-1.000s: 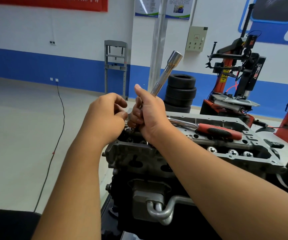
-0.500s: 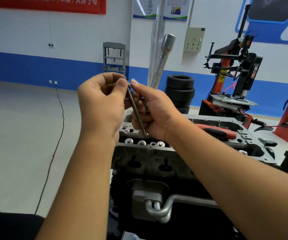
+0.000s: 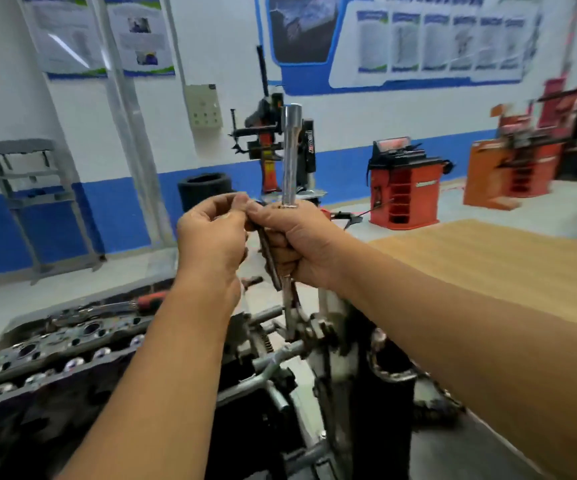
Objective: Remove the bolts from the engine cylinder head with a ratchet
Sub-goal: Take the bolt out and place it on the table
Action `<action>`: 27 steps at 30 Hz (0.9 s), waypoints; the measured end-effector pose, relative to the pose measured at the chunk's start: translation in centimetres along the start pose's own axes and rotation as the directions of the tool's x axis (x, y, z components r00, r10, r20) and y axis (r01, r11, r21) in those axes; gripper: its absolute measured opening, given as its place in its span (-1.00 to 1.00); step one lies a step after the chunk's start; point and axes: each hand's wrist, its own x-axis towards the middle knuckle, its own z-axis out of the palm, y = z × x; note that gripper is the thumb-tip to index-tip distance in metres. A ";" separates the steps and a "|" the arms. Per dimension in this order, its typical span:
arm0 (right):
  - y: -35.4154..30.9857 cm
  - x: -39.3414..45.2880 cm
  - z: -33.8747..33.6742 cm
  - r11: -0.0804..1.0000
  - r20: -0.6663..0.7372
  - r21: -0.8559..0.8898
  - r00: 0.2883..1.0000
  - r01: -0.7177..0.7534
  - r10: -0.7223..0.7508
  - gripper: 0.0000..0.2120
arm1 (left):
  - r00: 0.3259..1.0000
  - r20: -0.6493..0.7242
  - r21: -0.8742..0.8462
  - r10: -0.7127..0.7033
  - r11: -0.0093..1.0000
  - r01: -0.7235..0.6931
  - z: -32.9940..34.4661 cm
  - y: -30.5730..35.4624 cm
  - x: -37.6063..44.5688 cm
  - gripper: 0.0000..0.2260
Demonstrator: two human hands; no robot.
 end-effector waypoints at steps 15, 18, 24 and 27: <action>-5.0 -32.5 -38.2 0.868 -0.934 0.214 0.168 -0.447 0.317 -0.75 | 0.480 0.603 0.372 -0.637 0.757 0.537 22.4 -8.7 -17.8 -0.98; -3.3 -39.0 -40.8 0.839 -0.940 0.321 -0.043 -0.440 0.337 -0.75 | 0.448 0.567 0.369 -0.691 0.699 0.612 22.4 -10.1 -18.2 -0.96; -1.7 -44.7 -42.8 0.841 -0.889 0.457 -0.181 -0.290 0.421 -0.77 | 0.410 0.501 0.330 -0.762 0.607 0.723 22.2 -11.9 -18.4 -0.96; -2.1 -44.7 -42.8 0.845 -0.875 0.478 -0.209 -0.239 0.436 -0.78 | 0.442 0.491 0.317 -0.751 0.626 0.712 22.2 -11.7 -17.7 -0.95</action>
